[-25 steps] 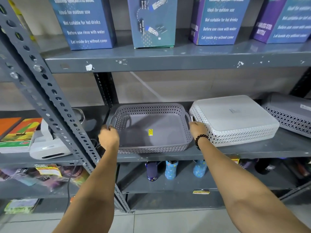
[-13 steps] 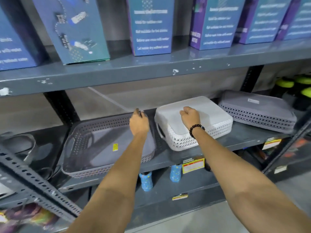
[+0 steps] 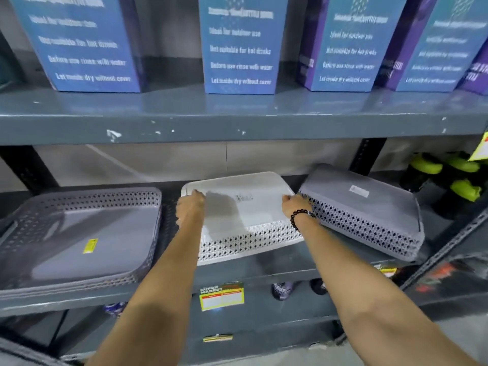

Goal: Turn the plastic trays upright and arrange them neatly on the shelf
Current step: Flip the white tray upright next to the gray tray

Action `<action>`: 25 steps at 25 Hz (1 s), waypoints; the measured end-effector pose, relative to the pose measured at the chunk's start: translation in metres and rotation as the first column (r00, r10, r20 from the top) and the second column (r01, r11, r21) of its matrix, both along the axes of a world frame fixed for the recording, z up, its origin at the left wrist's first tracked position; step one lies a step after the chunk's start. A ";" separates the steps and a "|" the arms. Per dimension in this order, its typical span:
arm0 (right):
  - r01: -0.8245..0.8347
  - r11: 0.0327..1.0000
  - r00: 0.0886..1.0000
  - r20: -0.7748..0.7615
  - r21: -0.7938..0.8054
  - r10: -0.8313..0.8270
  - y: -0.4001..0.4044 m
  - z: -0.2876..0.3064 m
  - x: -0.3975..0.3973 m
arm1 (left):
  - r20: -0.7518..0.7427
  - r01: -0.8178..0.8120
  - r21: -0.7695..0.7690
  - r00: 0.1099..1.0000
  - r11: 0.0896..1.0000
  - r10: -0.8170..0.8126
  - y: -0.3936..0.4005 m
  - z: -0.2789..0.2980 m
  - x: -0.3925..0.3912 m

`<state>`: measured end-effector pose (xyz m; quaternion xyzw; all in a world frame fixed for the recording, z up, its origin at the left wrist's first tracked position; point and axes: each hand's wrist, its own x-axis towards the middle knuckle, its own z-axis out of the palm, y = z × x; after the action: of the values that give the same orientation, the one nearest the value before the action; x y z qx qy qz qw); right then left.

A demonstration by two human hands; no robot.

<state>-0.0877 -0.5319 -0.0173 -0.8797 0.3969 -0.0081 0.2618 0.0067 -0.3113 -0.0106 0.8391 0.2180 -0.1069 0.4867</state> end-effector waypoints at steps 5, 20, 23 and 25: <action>0.105 0.948 0.970 0.178 0.301 -0.164 0.004 0.010 0.005 | 0.117 -0.102 -0.090 0.987 0.991 0.112 0.008 0.000 -0.014; -0.100 0.470 0.808 0.347 0.877 -0.477 -0.008 -0.008 -0.040 | 0.109 -0.103 -0.188 0.986 0.977 0.125 0.097 0.019 -0.051; -0.025 0.633 0.842 0.357 0.774 -0.403 -0.011 -0.010 -0.042 | 0.210 -0.075 0.233 0.977 0.970 0.025 0.087 0.026 -0.069; -0.024 0.719 0.845 0.398 0.695 -0.356 -0.010 -0.012 -0.046 | 0.244 -0.057 0.369 0.969 0.928 -0.037 0.080 0.026 -0.081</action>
<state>-0.1338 -0.5416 -0.0290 -0.6482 0.3693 -0.1179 0.6554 -0.0744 -0.2310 0.0150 0.9218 0.1764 0.0439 0.3423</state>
